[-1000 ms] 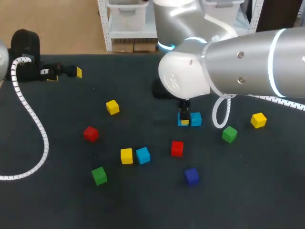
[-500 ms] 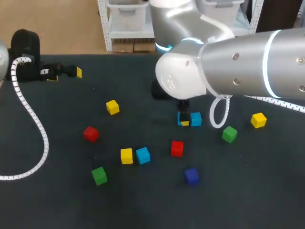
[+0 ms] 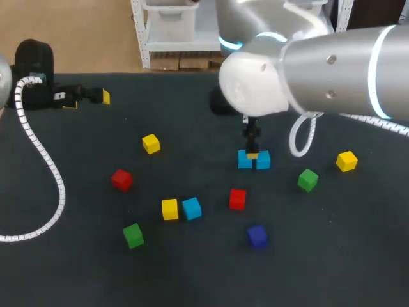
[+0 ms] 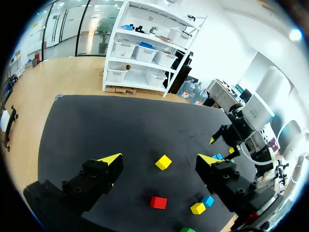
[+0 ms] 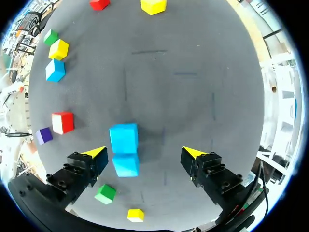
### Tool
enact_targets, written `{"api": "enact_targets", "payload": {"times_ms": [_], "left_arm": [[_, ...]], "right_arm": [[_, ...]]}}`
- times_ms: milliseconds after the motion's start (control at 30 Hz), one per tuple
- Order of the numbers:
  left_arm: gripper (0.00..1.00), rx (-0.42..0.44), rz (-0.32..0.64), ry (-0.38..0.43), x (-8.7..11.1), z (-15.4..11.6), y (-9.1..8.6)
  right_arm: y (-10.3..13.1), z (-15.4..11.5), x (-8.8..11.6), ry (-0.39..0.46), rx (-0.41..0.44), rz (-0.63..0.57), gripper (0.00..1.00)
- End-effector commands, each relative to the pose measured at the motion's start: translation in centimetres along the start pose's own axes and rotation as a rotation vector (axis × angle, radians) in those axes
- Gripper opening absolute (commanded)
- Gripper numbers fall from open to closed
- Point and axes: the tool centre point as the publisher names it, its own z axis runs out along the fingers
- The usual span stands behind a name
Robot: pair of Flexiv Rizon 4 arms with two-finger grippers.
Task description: Place the blue cubes, place green cubes on the blue cubes, place the yellow cubes on the green cubes, then place the red cubes on the yellow cubes, and place purple cube on the red cubes.
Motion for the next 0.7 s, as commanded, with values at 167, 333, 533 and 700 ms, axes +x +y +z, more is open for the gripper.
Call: {"api": "enact_targets", "payload": {"times_ms": [167,333,533,700], "left_arm": [[1.00,0.011,0.002,-0.005,0.1,0.0,0.2],[1.00,0.011,0.002,-0.005,0.1,0.0,0.2],[1.00,0.011,0.002,-0.005,0.1,0.0,0.2],[1.00,0.011,0.002,-0.005,0.1,0.0,0.2]], "right_arm": [[0.3,0.8,1.7,-0.021,-0.043,-0.005,1.00],[0.4,1.4,1.7,-0.014,-0.053,-0.009,1.00],[0.2,1.9,1.7,0.017,-0.041,0.003,1.00],[0.1,2.2,1.5,0.039,-0.028,0.013,1.00]]}}
